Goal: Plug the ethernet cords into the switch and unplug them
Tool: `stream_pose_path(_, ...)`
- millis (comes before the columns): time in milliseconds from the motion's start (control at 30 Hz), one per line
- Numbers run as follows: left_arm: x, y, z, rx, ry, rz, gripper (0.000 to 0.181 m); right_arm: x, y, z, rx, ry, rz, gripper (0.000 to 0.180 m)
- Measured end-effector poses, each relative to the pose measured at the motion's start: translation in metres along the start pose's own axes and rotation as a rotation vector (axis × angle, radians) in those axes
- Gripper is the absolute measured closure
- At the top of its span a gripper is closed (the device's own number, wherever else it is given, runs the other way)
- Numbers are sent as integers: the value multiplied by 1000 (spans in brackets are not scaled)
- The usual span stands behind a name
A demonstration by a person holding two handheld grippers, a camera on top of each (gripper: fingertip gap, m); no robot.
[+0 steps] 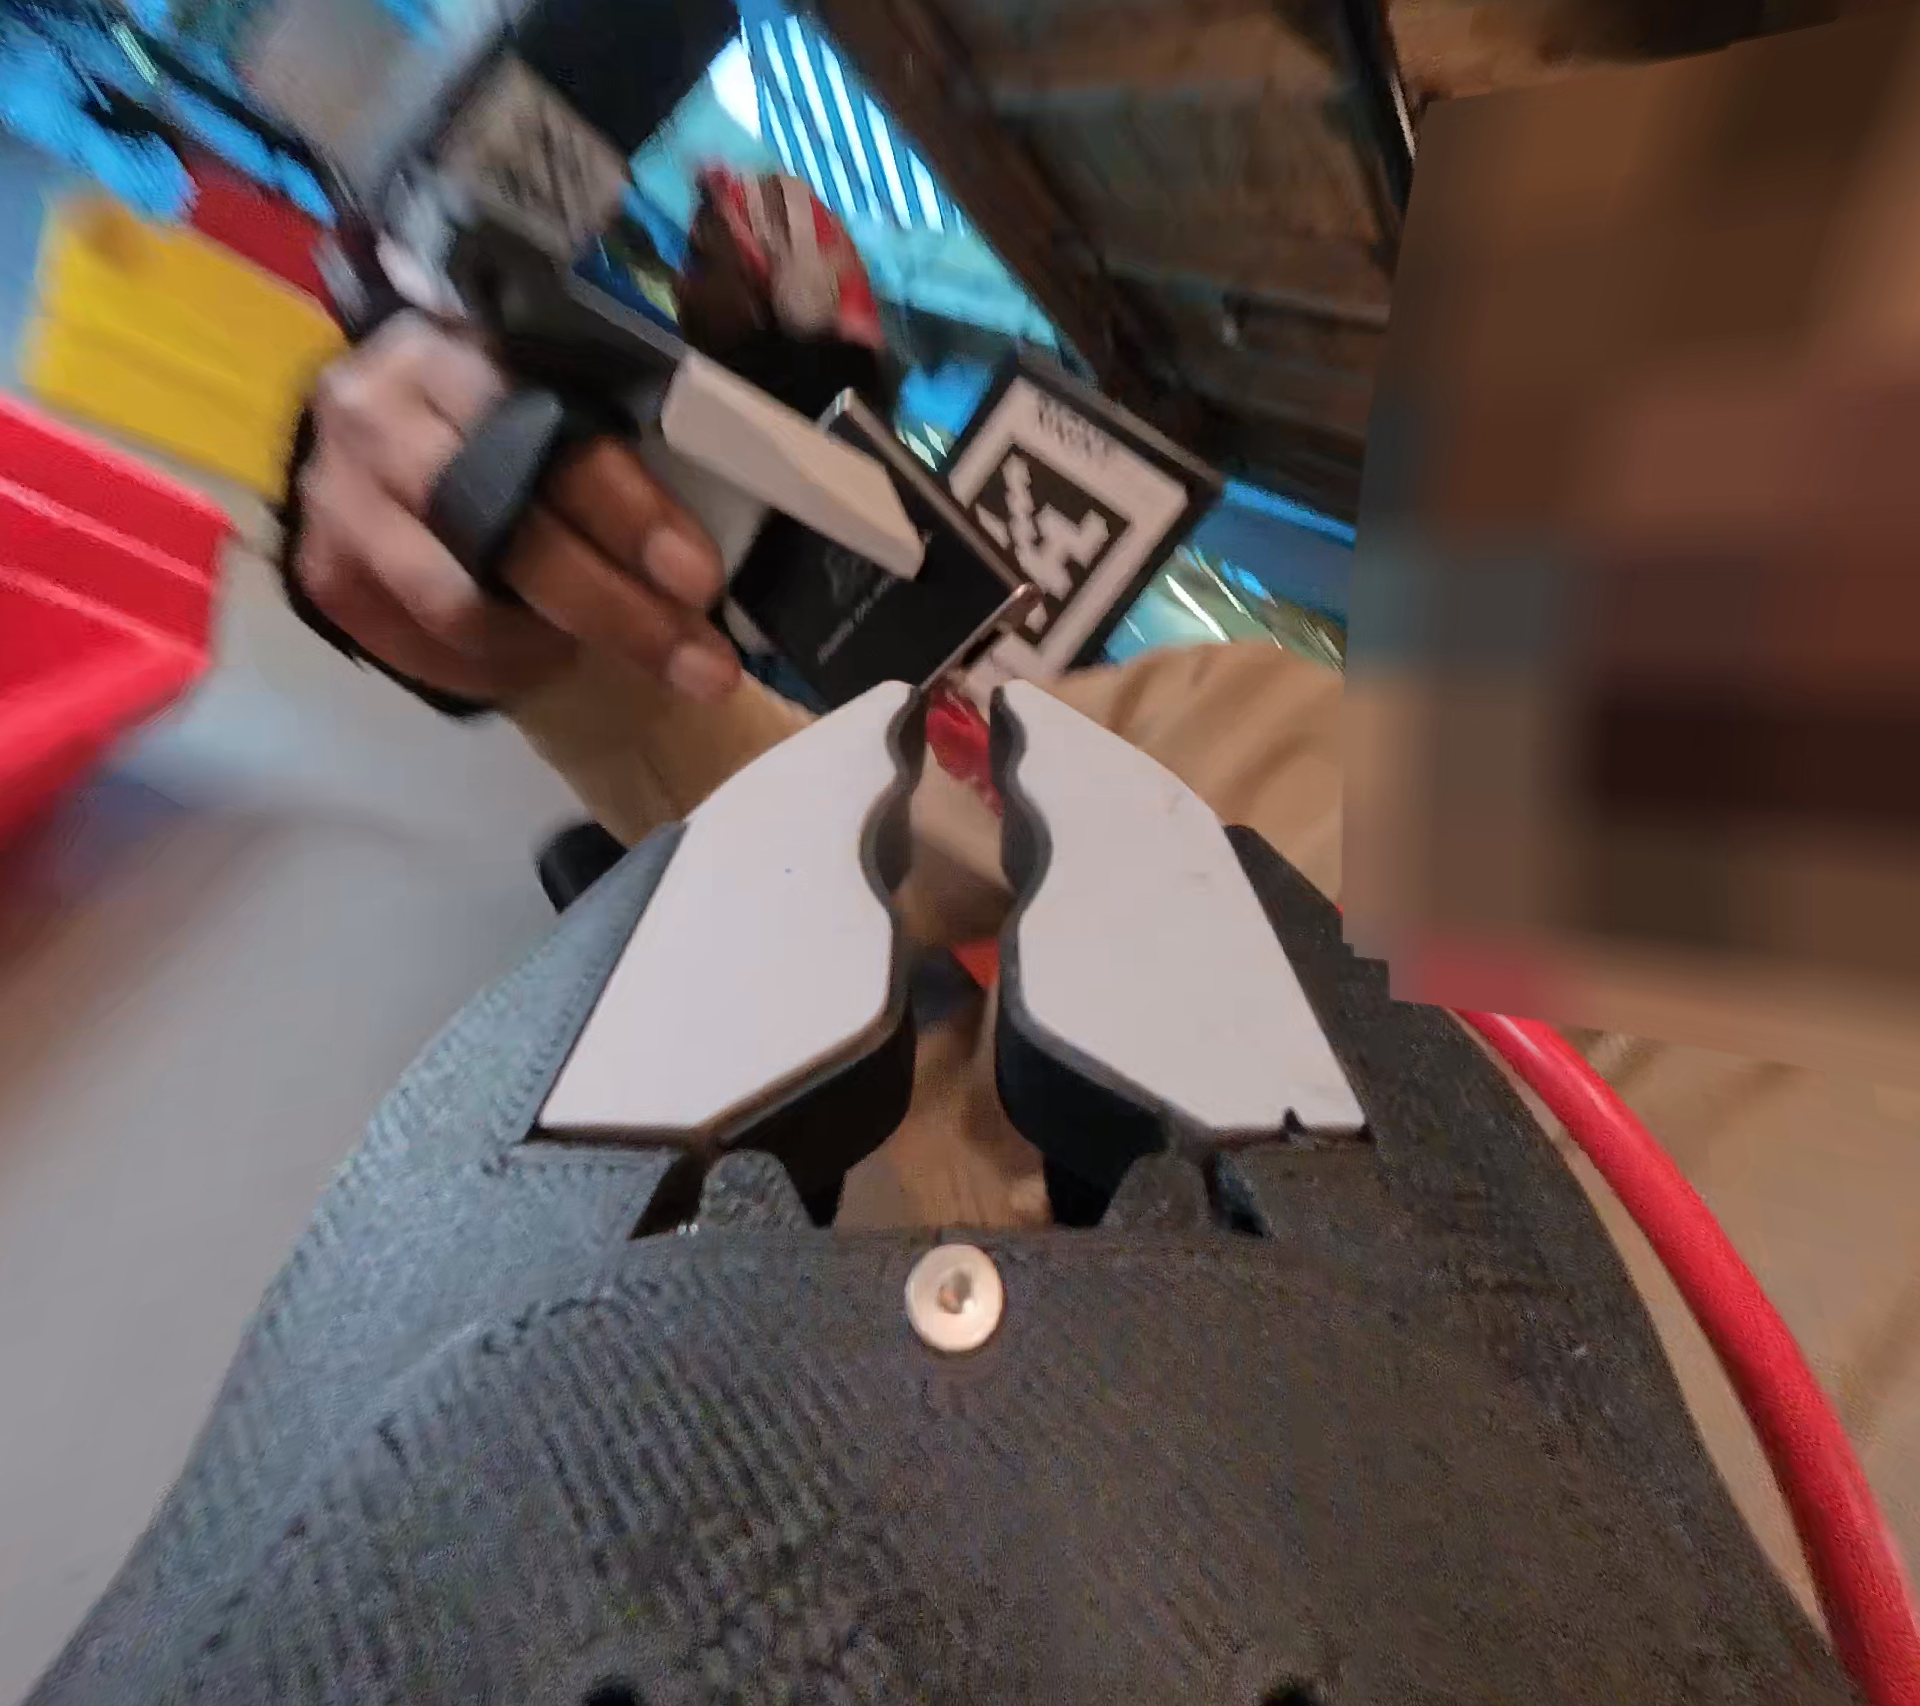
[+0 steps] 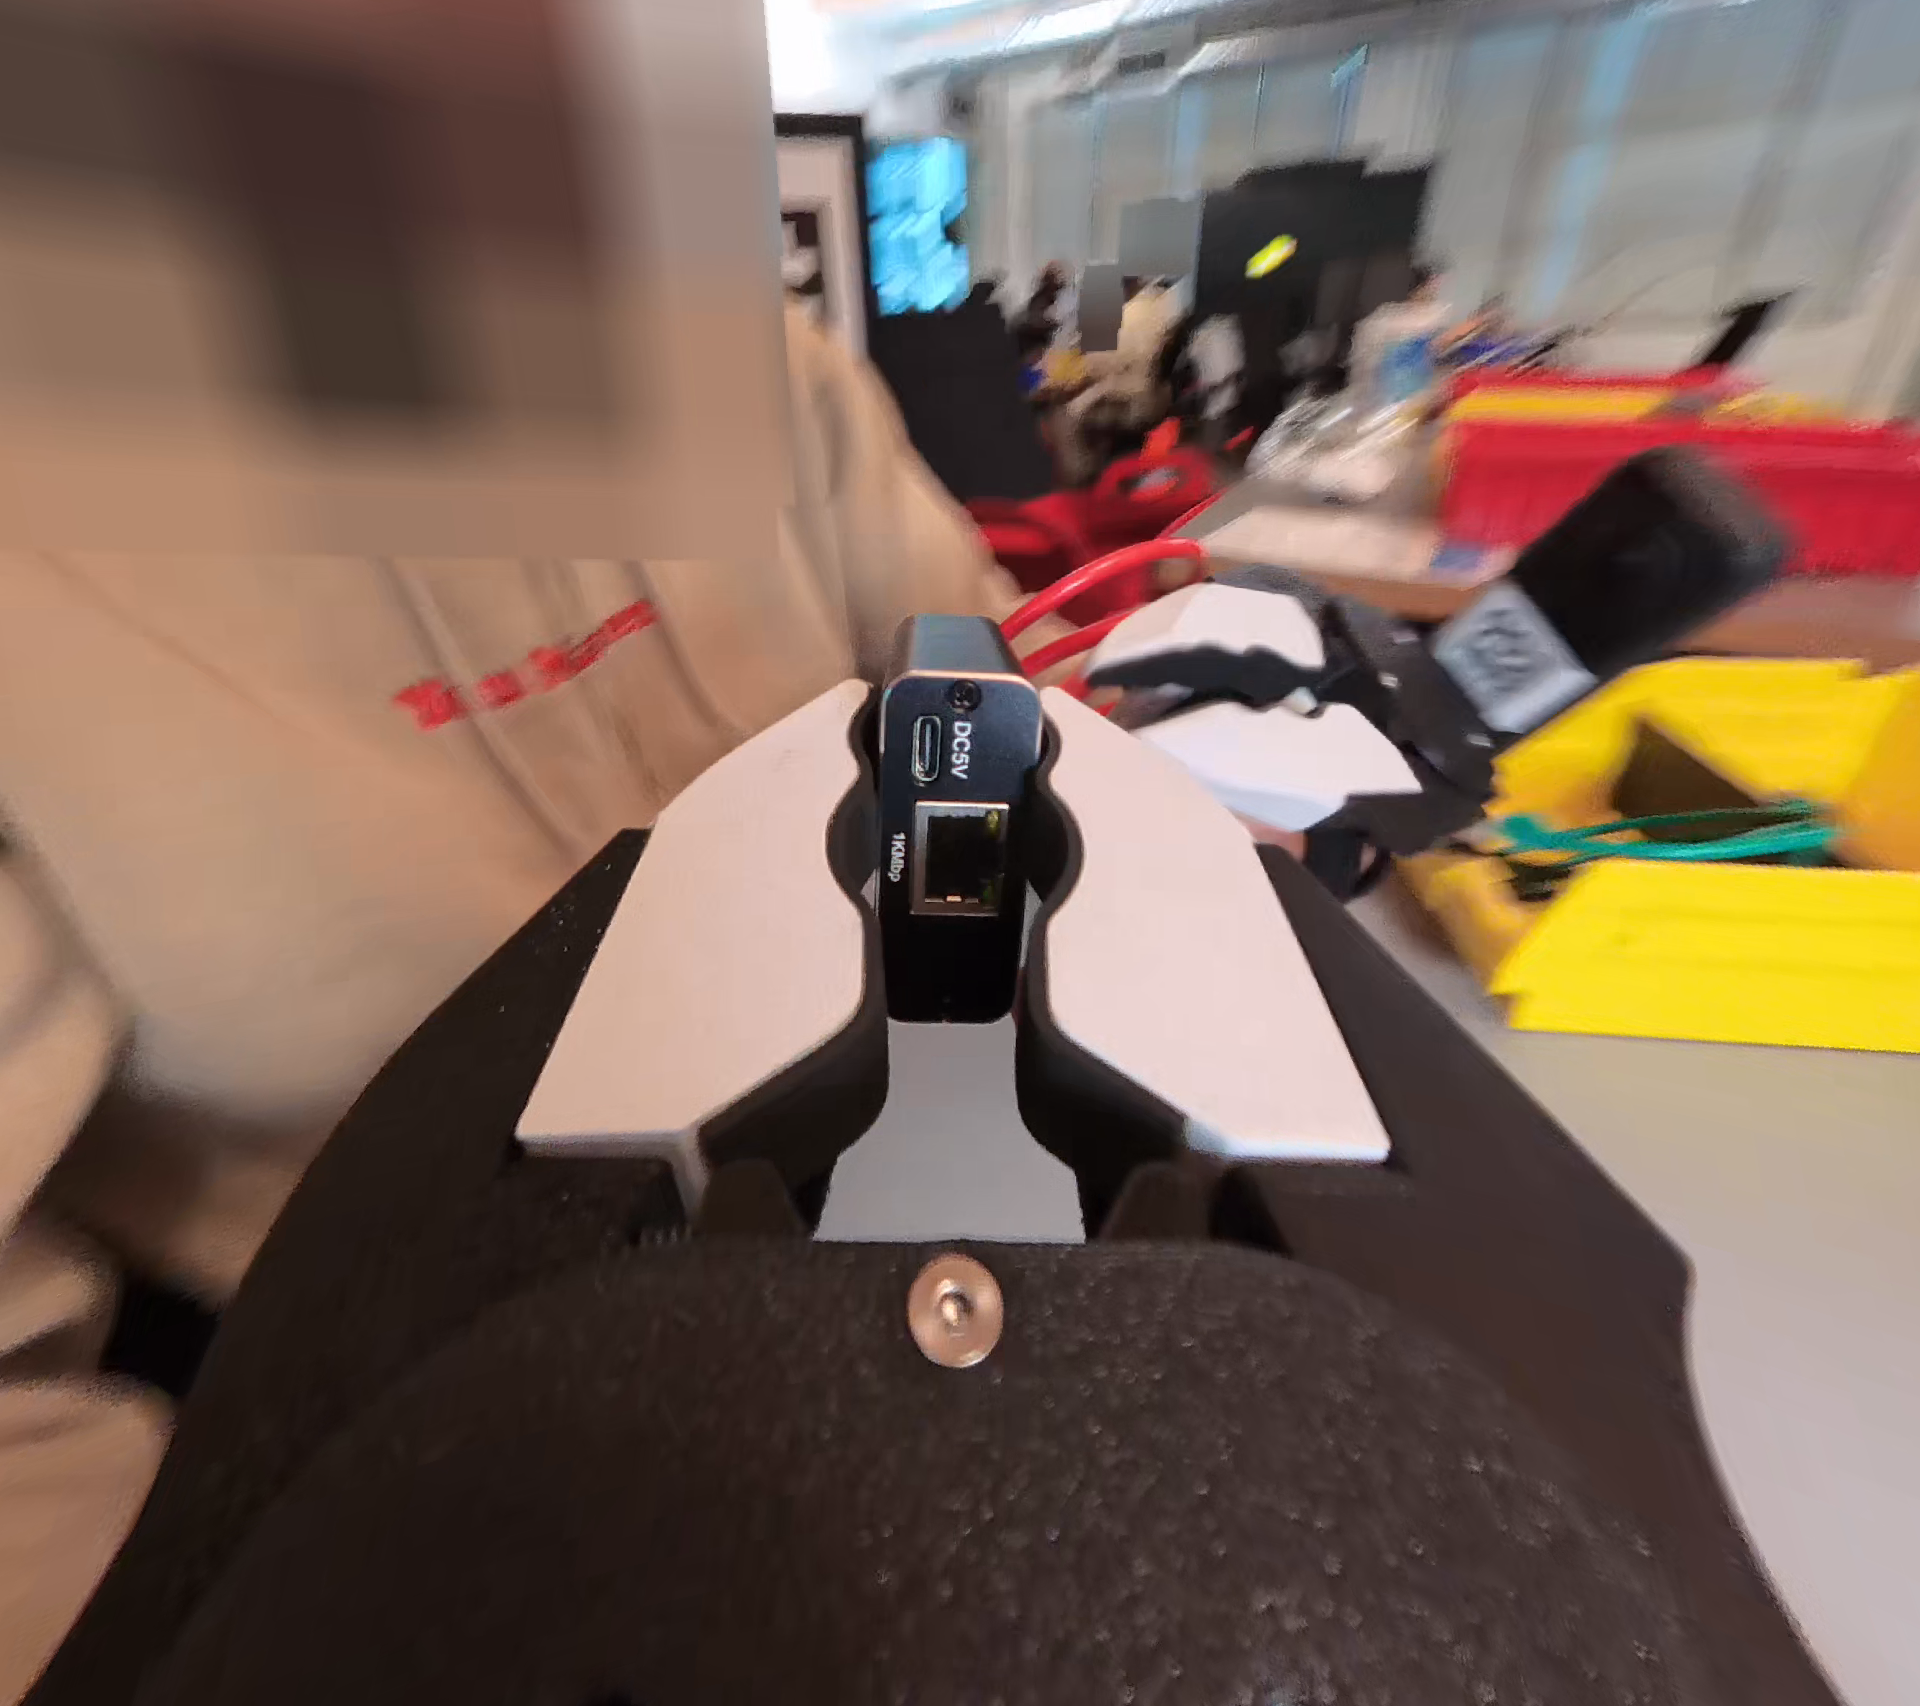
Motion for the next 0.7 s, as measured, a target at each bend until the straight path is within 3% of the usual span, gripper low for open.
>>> stream_pose_path(133, 35, -13, 12, -108, 157, 271, 162, 4, 4, 9, 58, 103, -84, 156)
stream_pose_path(367, 31, -43, -11, -529, -137, 772, 158, 12, -3, 27, 137, 333, -114, 155)
stream_pose_path(500, 36, -49, -13, -416, -80, 741, 158, 11, -7, 37, 172, 439, -115, 155)
stream_pose_path(700, 41, -46, -7, -323, 124, 668, 157, 27, -16, 49, 259, 540, -274, 155)
Point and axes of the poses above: each gripper's, where its closed fingertips meet, x back along the fingers, z out of its top, y = z × x across the jaws, the point moved 9 cm from there along x, back along the fingers, and after that the axes turned 4 degrees about z, right-handed, at the moved point
